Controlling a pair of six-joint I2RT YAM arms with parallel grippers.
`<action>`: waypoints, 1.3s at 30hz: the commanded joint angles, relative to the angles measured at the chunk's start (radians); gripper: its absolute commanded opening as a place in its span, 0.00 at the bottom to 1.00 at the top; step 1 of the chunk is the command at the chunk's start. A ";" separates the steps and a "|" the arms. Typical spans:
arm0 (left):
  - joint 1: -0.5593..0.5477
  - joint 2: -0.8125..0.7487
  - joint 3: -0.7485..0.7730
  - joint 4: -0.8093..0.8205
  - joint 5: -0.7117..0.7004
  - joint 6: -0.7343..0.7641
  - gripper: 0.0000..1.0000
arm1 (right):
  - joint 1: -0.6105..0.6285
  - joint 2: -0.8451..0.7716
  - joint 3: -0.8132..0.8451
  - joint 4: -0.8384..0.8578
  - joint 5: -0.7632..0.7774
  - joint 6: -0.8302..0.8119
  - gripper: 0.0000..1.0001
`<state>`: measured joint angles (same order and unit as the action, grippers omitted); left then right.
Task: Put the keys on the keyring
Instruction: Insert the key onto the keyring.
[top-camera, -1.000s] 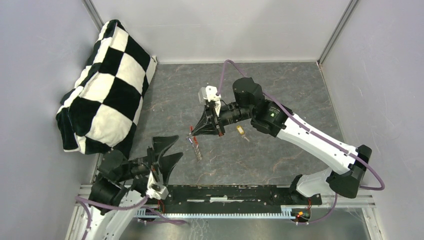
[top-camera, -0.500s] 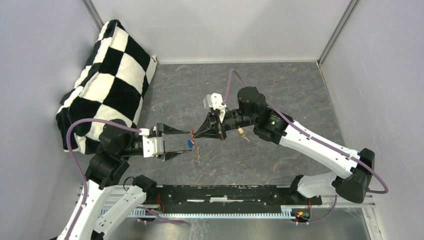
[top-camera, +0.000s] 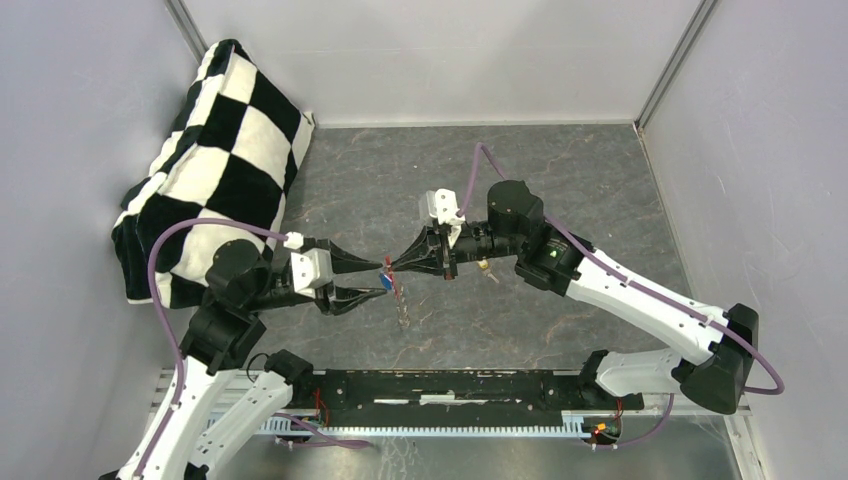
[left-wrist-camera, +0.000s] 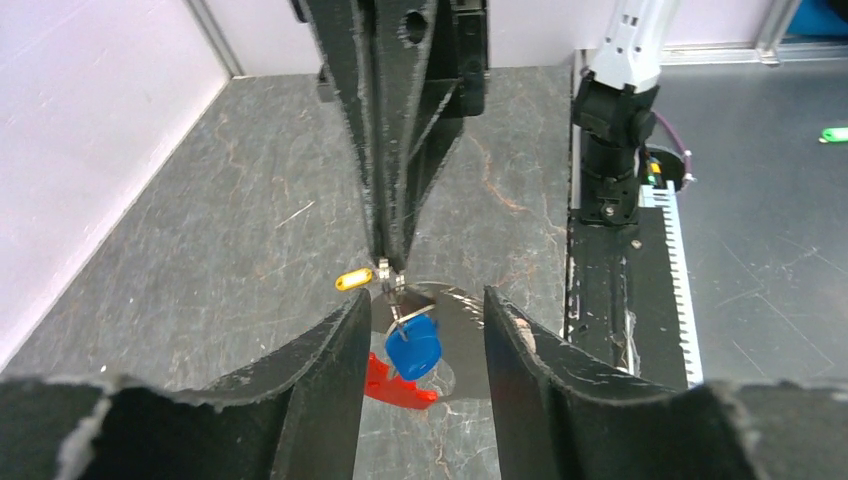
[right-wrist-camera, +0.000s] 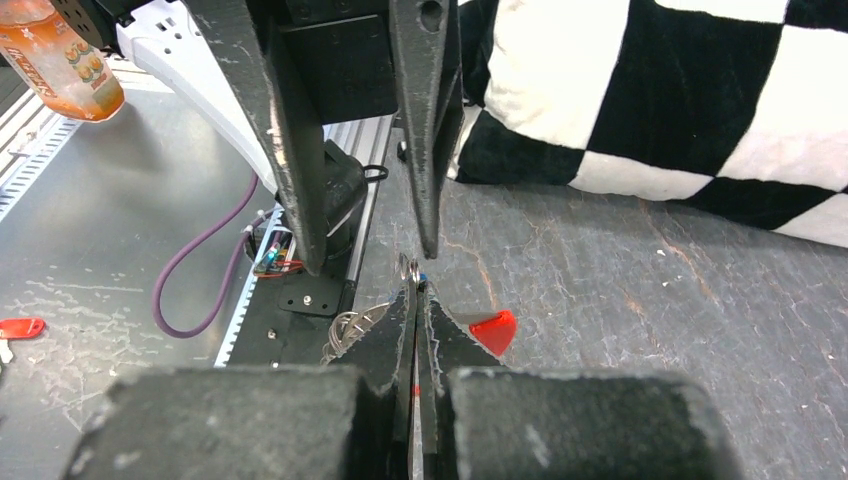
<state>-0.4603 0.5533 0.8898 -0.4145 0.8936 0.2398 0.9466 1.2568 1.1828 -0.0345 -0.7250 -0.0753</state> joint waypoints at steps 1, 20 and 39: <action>0.002 0.016 -0.009 0.049 -0.086 -0.080 0.53 | -0.003 -0.022 -0.001 0.085 -0.007 0.002 0.00; 0.001 0.025 -0.054 0.134 -0.038 -0.151 0.30 | 0.002 -0.011 -0.013 0.101 -0.037 0.014 0.00; 0.002 0.039 -0.026 -0.005 -0.024 0.030 0.02 | -0.011 -0.025 0.050 -0.111 -0.034 -0.096 0.39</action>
<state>-0.4603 0.5804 0.8234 -0.3328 0.8574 0.1459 0.9463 1.2572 1.1656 -0.0345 -0.7574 -0.0940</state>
